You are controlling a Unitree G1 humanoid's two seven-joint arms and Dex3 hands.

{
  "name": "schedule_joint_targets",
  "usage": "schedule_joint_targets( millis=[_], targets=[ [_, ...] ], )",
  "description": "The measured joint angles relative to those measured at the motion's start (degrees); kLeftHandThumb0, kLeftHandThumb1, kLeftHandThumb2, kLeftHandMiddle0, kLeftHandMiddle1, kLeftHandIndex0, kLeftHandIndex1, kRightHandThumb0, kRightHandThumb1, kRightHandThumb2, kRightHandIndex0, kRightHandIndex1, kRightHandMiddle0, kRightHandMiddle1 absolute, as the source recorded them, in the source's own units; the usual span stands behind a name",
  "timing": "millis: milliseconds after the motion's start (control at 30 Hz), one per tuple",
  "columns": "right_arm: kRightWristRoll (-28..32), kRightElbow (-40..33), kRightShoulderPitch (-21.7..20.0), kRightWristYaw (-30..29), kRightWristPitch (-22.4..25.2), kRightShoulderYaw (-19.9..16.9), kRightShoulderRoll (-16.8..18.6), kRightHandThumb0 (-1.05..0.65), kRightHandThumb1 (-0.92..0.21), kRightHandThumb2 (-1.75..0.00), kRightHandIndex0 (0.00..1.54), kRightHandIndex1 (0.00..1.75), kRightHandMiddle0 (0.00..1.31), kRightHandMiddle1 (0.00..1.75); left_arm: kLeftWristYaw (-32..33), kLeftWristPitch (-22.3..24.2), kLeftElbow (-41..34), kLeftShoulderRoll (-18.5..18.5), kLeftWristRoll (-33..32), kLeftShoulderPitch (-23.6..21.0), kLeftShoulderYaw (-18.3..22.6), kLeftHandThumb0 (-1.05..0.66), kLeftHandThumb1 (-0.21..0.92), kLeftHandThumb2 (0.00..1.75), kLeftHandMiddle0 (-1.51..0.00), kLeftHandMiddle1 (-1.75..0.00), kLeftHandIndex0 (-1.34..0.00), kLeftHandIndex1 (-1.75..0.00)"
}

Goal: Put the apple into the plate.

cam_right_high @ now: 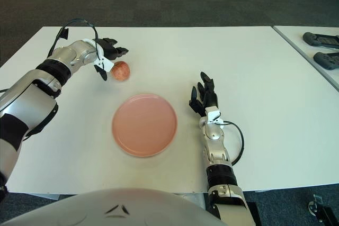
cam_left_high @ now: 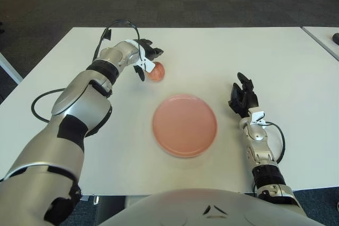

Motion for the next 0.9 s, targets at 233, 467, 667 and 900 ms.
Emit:
schedule_joint_targets(
  millis=[233, 467, 667, 900],
  targets=[
    [0.01, 0.16, -0.03, 0.03, -0.02, 0.01, 0.0, -0.68, -0.92, -0.79, 0.2, 0.01, 0.0, 0.47, 3.9, 1.04, 1.98, -1.67, 0.01, 0.01, -0.18, -1.05, 0.75, 0.0, 0.0, 0.0, -0.04, -0.03],
    [0.03, 0.25, -0.05, 0.16, -0.18, -0.04, 0.0, -0.68, -0.92, -0.8, 0.2, 0.01, 0.0, 0.46, 7.06, 1.5, 3.7, -2.74, -0.33, 0.07, -0.15, -1.05, 0.73, 0.0, 0.0, 0.0, -0.04, -0.04],
    [0.06, 0.48, -0.05, 0.17, -0.52, -0.12, -0.01, -0.68, -0.92, -0.81, 0.21, 0.01, 0.0, 0.46, 10.3, 1.5, 3.92, -2.77, -1.05, 0.1, 0.31, -1.05, 0.71, 0.0, 0.0, 0.0, -0.03, -0.05],
    [0.13, 0.69, -0.06, 0.18, -0.88, -0.32, -0.01, -0.67, -0.92, -0.8, 0.21, 0.01, 0.0, 0.49, 12.44, 1.5, 4.24, -2.92, -2.36, 0.12, 1.32, -1.05, 0.71, 0.0, 0.0, 0.0, 0.0, -0.04]
  ],
)
